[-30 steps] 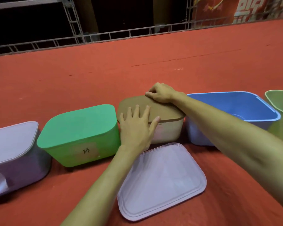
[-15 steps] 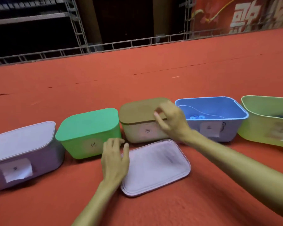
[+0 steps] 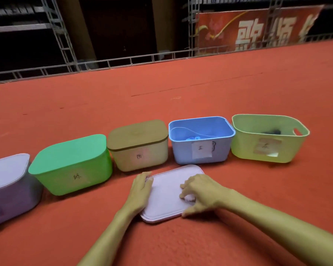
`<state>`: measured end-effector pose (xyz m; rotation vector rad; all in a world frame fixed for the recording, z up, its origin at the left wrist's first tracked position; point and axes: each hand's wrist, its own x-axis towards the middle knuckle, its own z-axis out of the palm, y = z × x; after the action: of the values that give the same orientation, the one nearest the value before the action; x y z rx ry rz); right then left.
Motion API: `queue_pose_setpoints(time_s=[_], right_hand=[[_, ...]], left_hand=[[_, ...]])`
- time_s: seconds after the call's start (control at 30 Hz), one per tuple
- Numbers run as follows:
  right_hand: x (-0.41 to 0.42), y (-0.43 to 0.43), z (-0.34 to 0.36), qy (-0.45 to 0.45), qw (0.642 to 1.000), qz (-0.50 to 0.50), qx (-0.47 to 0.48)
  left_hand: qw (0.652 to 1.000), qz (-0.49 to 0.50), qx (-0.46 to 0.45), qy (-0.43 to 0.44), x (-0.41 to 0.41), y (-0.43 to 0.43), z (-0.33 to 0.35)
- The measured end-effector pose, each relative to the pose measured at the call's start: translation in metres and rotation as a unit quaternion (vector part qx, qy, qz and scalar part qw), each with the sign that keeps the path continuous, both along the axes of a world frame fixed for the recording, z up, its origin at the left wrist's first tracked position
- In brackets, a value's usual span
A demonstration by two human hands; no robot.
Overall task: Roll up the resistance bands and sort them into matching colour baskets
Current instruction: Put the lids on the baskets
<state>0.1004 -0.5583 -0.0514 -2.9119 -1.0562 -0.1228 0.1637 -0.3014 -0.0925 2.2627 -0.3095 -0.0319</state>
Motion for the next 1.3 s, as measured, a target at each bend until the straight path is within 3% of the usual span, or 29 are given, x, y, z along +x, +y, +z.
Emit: queue_pose_setpoints(time_s=[0.23,0.53,0.7,0.8,0.87,0.97,1.1,1.17,1.23,1.3], right_hand=[[-0.028,-0.043,0.01,-0.02,1.0,-0.008,0.015],[-0.051,-0.064,0.01,-0.01,0.99,-0.024,0.141],[-0.066,-0.065,0.034,-0.016,0.957,-0.029,0.289],[-0.069,-0.067,0.056,-0.034,0.949,-0.036,0.313],[-0.064,-0.07,0.071,-0.092,0.955,-0.033,0.279],[-0.045,-0.077,0.1,-0.204,0.947,-0.048,0.244],[0.009,-0.094,0.147,-0.249,0.934,-0.107,0.231],[0.05,-0.104,0.165,-0.216,0.939,-0.144,0.225],[0.095,-0.113,0.175,-0.174,0.946,-0.175,0.209],[0.134,-0.118,0.178,-0.125,0.952,-0.191,0.202]], left_hand=[[0.995,-0.041,-0.083,0.049,0.012,-0.056,0.01],[0.984,-0.03,-0.158,0.079,0.014,-0.092,0.032],[0.97,-0.014,-0.225,0.089,0.016,-0.1,0.053],[0.956,-0.003,-0.27,0.112,0.019,-0.107,0.073],[0.93,0.017,-0.326,0.169,0.02,-0.11,0.084],[0.862,0.055,-0.433,0.258,0.017,-0.112,0.097],[0.8,0.117,-0.537,0.24,0.01,-0.12,0.117],[0.853,0.159,-0.469,0.164,0.006,-0.128,0.124],[0.938,0.21,-0.277,-0.002,0.009,-0.134,0.122],[0.962,0.217,-0.06,-0.155,0.017,-0.138,0.116]])
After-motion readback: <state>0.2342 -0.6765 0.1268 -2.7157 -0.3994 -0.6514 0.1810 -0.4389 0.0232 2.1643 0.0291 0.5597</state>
